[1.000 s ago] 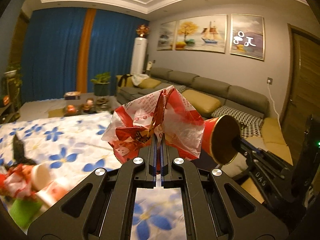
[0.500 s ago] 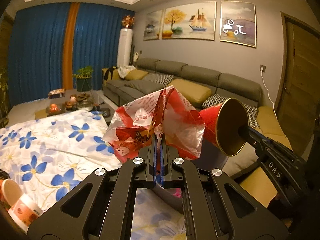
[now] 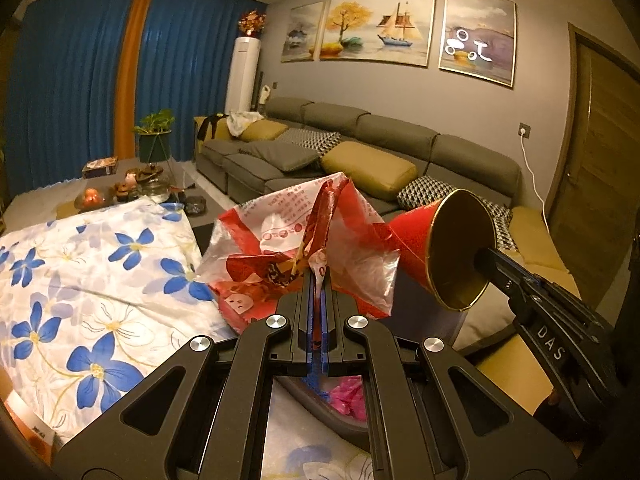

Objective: Collect trash
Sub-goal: 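Carry the red wrapper and red cup over the grey bin with both tools, then open both tools to drop the wrapper and cup into the grey bin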

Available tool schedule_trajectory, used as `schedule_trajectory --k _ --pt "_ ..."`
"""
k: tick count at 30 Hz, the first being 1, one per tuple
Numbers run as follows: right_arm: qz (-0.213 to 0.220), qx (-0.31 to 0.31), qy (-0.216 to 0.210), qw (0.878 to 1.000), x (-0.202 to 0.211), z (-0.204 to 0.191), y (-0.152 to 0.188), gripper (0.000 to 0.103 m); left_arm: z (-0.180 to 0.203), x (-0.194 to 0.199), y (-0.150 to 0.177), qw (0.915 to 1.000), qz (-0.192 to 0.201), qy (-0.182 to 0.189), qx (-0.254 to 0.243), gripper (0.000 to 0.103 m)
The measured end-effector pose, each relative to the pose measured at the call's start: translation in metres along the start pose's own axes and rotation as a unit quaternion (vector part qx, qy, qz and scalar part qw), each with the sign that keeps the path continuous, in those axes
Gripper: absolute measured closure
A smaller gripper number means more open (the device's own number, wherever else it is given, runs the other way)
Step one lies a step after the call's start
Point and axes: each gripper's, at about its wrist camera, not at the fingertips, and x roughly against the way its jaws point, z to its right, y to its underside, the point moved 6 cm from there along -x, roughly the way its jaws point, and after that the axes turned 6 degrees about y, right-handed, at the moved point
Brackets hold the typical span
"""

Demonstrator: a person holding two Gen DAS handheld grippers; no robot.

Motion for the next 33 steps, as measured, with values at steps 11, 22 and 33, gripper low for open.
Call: schedule_trajectory --k 11,22,33 --pt "-0.017 0.005 0.008 1.0 -0.013 -0.003 0.003 0.099 0.001 -0.013 0.006 0.9997 -0.018 0.017 0.005 0.101" --pt "-0.021 -0.002 0.005 1.0 -0.022 0.003 0.007 0.059 0.0 -0.016 0.015 0.999 -0.029 0.033 0.002 0.073" --pt "0.014 0.001 0.021 1.0 0.014 0.005 0.005 0.029 -0.028 0.041 0.01 0.9976 0.023 -0.061 0.024 0.017"
